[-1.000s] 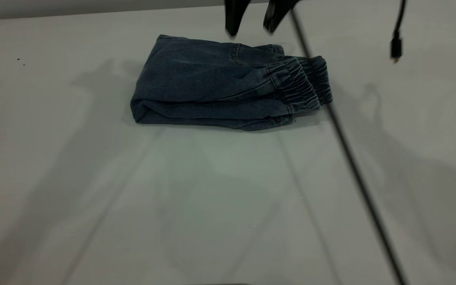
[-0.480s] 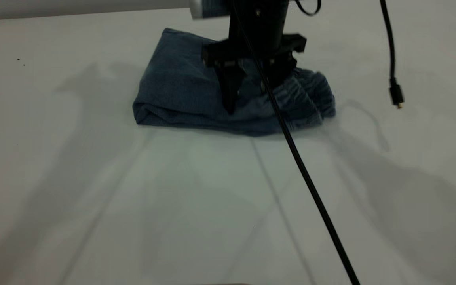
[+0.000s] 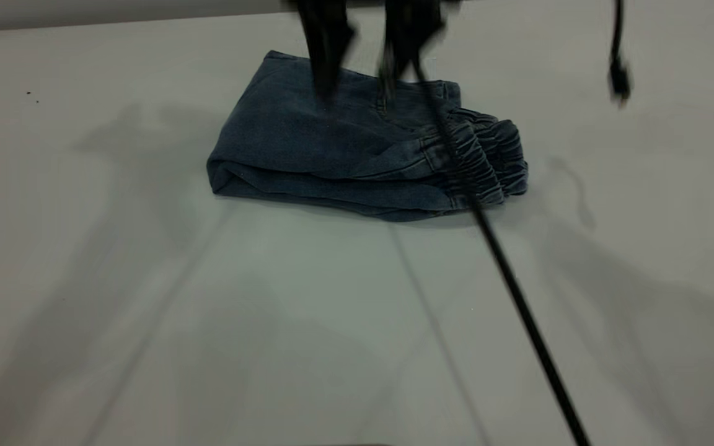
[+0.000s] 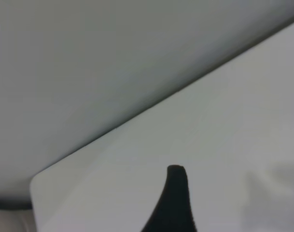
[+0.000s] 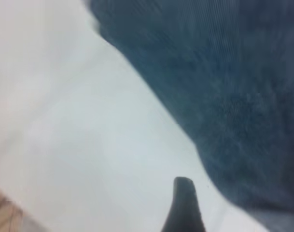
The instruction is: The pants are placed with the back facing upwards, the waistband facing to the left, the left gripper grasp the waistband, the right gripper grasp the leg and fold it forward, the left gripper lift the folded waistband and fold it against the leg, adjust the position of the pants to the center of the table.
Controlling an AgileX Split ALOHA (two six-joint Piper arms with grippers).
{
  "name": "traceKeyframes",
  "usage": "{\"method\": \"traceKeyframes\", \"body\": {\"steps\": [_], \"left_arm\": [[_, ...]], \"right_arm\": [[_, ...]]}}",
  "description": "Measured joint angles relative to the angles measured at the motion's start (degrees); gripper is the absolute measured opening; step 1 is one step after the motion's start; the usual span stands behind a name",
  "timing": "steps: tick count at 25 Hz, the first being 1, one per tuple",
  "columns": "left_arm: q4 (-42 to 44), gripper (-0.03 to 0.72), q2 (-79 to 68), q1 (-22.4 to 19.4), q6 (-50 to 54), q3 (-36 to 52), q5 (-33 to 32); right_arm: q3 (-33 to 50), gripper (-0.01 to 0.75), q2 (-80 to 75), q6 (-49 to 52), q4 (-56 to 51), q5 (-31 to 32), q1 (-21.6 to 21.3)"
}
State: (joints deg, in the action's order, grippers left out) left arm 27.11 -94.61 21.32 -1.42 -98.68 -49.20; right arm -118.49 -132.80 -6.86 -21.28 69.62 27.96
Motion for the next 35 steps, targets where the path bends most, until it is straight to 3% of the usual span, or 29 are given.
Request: {"method": "traceKeyframes", "body": {"steps": [3, 7, 11, 14, 17, 20, 22, 25, 35], "left_arm": [[0.0, 0.591, 5.9, 0.0, 0.0, 0.0, -4.8], [-0.6, 0.591, 13.7, 0.0, -0.7, 0.0, -17.5], [-4.6, 0.591, 21.0, 0.0, -0.9, 2.5, -18.0], [-12.4, 0.591, 26.7, 0.0, -2.2, 7.9, -18.0], [-20.2, 0.591, 32.7, 0.0, -3.5, 16.5, -18.0], [-27.1, 0.591, 39.1, 0.0, -3.6, 27.4, -18.0], [-29.5, 0.591, 43.7, 0.0, -2.7, 34.9, -18.0], [-30.2, 0.591, 50.5, 0.0, 0.6, 43.3, -17.8], [-29.7, 0.591, 71.2, 0.0, 4.5, 61.7, -17.7]], "right_arm": [[0.8, 0.468, 9.7, -0.2, 0.1, 0.3, 0.0], [6.4, 0.468, 26.0, -0.4, 2.9, 1.0, 0.0], [15.5, 0.468, 43.3, 0.0, 7.3, 1.7, 0.0], [24.9, 0.468, 55.3, 0.8, 8.2, 2.0, 0.0], [37.9, 0.468, 67.5, 1.9, 9.3, 1.2, 0.0], [53.6, 0.468, 80.7, 4.3, 11.8, -3.9, 0.0], [64.1, 0.468, 89.9, 7.4, 13.9, -7.2, 0.0], [75.0, 0.468, 100.7, 13.2, 17.8, -7.1, 0.0], [91.0, 0.468, 121.3, 16.3, 17.4, -5.7, 0.0]]}}
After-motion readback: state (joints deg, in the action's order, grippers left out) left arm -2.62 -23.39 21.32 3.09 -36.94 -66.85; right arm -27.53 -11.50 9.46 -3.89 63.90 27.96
